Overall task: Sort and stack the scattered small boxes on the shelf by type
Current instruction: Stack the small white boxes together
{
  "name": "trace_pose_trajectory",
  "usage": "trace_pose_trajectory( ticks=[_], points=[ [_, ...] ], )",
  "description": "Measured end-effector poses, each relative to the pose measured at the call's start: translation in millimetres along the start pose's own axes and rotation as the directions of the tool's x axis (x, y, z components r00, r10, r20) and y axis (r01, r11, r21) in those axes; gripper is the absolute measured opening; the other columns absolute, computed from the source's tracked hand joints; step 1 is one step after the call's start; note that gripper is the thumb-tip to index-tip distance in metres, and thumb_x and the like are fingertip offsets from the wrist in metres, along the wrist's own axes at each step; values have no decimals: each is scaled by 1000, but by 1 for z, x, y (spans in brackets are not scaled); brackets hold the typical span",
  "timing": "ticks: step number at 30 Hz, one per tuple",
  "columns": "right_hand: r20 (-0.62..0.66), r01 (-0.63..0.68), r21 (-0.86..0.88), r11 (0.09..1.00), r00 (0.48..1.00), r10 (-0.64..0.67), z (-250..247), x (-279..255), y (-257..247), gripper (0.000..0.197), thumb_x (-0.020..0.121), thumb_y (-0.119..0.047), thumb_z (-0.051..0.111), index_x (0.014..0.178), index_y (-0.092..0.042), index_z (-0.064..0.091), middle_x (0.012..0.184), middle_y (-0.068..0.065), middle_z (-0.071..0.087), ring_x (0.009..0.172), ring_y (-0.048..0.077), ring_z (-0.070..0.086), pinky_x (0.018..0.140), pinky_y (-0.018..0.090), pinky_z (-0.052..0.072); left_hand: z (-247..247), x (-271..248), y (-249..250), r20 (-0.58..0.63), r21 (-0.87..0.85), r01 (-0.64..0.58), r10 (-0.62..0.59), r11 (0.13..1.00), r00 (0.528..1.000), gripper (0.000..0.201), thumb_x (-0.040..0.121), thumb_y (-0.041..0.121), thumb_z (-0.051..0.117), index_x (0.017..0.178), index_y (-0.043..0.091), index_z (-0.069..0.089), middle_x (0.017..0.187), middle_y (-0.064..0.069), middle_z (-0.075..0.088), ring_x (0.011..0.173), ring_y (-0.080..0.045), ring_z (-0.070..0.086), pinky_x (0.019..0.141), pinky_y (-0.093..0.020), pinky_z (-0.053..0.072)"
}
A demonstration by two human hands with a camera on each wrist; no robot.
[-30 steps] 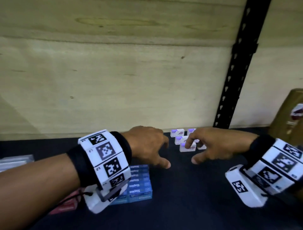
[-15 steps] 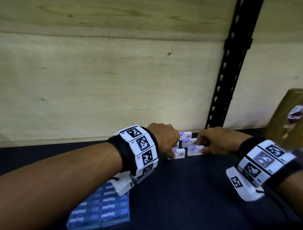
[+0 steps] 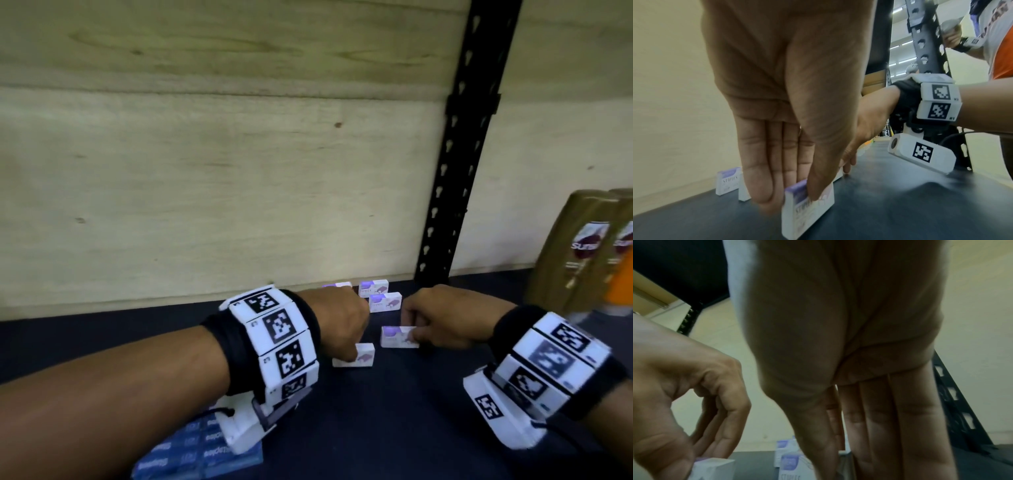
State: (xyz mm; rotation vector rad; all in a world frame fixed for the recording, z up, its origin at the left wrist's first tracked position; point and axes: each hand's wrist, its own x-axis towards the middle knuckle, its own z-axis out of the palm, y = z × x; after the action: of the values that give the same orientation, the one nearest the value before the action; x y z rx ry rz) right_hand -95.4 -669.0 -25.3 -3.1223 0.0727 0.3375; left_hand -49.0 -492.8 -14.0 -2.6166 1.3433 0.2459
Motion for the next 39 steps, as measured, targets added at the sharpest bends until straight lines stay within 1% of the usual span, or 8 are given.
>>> trace_pose_trajectory(
  ticks=[4, 9, 14, 17, 22, 29, 35, 39],
  points=[
    [23, 53, 45, 998, 998, -54, 7, -29, -7, 4, 94, -33, 60, 94, -29, 61, 77, -15, 61, 72, -1, 56, 71, 20, 44, 5, -27, 9, 26, -17, -2, 2, 1000, 1000, 23, 91, 26, 61, 108, 12, 68, 105, -2, 67, 77, -14, 48, 49, -18, 32],
    [22, 112, 98, 989, 993, -114, 17, -66, -15, 7, 96, -36, 56, 97, -31, 60, 79, -14, 63, 58, -18, 52, 60, 15, 38, 12, -54, 19, 23, -61, 24, -23, 998, 999, 19, 87, 29, 65, 102, 18, 69, 98, 0, 67, 76, -17, 54, 56, -25, 42],
    [-10, 146, 137, 980, 989, -146, 30, -88, -18, 9, 94, -41, 58, 100, -35, 61, 90, -15, 67, 78, -4, 61, 77, 22, 50, 19, -71, 30, 16, -108, 9, -7, 994, 1000, 15, 87, 29, 66, 98, 18, 68, 94, 2, 67, 82, -18, 60, 68, -28, 50],
    [-47, 174, 164, 971, 985, -169, 36, -93, -19, 7, 94, -43, 59, 97, -37, 60, 82, -18, 65, 75, -3, 58, 74, 20, 48, 22, -79, 33, 9, -167, -2, 4, 986, 1000, 8, 87, 29, 66, 88, 22, 63, 86, 8, 63, 85, -17, 63, 75, -32, 55],
    [-97, 170, 189, 967, 983, -154, 51, -101, -16, 9, 93, -48, 57, 98, -42, 57, 89, -20, 65, 81, -2, 60, 76, 20, 47, 32, -91, 41, -12, -168, 28, -31, 985, 999, 14, 91, 30, 61, 100, 21, 64, 99, 2, 63, 87, -20, 62, 68, -32, 51],
    [-213, 181, 284, 942, 969, -122, 83, -108, -14, 8, 94, -50, 54, 98, -43, 55, 93, -20, 59, 94, -4, 49, 83, 19, 42, 50, -104, 57, -80, -66, 89, -94, 994, 992, 17, 98, 20, 48, 109, 13, 58, 109, -10, 59, 97, -27, 58, 52, -27, 31],
    [-316, 266, 481, 835, 941, -118, 104, -108, -8, 12, 93, -52, 55, 103, -47, 59, 96, -17, 60, 108, -3, 44, 88, 21, 43, 46, -101, 58, -67, -73, 122, -127, 990, 990, 24, 99, 27, 50, 114, 13, 61, 114, -10, 59, 103, -28, 57, 67, -32, 38],
    [-375, 283, 537, 795, 924, -75, 110, -108, -7, 12, 91, -48, 60, 103, -48, 62, 96, -16, 60, 102, 3, 49, 84, 25, 47, 46, -99, 58, -68, -98, 126, -133, 987, 989, 22, 99, 28, 50, 111, 14, 61, 113, -10, 60, 102, -27, 57, 67, -32, 39]
  ],
)
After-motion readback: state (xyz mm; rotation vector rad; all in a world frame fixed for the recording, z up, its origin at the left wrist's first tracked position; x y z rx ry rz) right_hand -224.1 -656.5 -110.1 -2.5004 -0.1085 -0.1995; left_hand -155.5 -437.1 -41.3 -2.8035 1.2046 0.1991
